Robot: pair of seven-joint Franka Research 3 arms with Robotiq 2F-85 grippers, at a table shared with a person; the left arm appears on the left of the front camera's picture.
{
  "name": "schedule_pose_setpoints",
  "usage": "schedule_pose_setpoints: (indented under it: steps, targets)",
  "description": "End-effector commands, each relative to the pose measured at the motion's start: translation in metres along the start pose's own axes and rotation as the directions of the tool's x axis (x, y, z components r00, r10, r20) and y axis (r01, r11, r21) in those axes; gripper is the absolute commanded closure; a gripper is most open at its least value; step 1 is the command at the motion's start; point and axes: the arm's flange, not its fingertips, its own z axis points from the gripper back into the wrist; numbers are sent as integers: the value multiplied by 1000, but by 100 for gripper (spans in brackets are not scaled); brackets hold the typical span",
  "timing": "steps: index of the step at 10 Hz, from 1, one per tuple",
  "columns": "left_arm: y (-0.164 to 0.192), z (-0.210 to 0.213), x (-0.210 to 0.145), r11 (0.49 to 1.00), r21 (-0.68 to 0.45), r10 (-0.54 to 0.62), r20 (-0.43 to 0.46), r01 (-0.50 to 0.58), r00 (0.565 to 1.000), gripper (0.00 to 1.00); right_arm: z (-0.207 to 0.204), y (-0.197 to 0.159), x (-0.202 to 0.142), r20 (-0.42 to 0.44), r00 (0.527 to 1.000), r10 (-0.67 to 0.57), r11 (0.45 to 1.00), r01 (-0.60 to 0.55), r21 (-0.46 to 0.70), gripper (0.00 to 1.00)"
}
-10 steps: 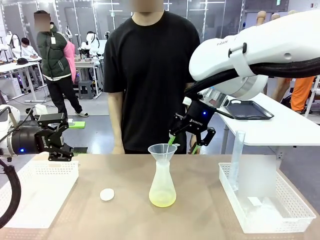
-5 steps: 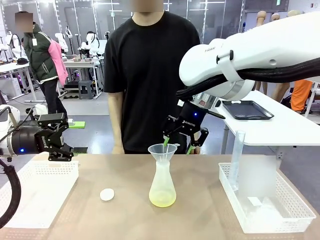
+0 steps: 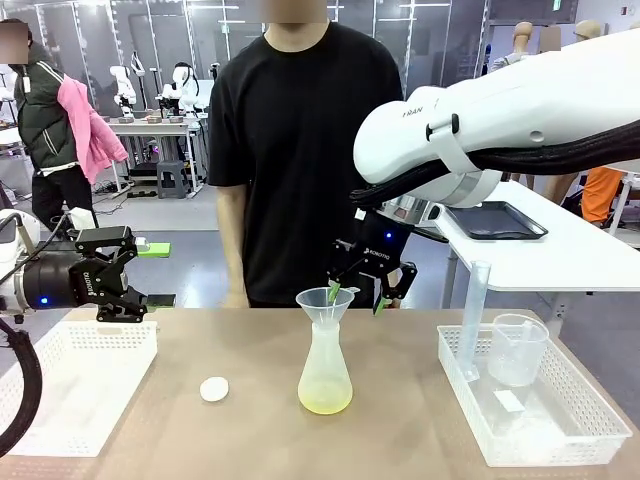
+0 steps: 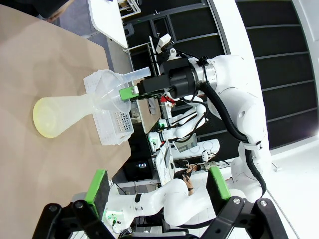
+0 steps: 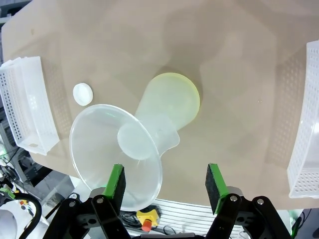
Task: Prepare the solutions needed for the experiment.
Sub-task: Once the solution is in the Big flask , pick up the Plastic Funnel and place it back into the right Organizing basket.
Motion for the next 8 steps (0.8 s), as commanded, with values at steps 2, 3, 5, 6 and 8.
schedule_pose_setpoints:
  steps: [2,3,5,6,8]
  targets:
    - [-3,-2,0,1000,-20,14,8,-13,1000,0,-3,6,2,11,1000,-13,1000,13,-12,34]
    - [-3,-2,0,1000,-20,14,8,-13,1000,0,-4,6,3,3,1000,-11,1000,11,-11,45]
    - [-3,-2,0,1000,-20,14,8,-13,1000,0,-4,6,3,-4,1000,-11,1000,11,-1,62]
    - [-3,-2,0,1000,-20,14,8,-13,1000,0,-4,6,3,-10,1000,-12,1000,12,-7,58]
    - [-3,-2,0,1000,-20,14,8,-13,1000,0,-6,8,3,-17,1000,-6,1000,6,-20,75]
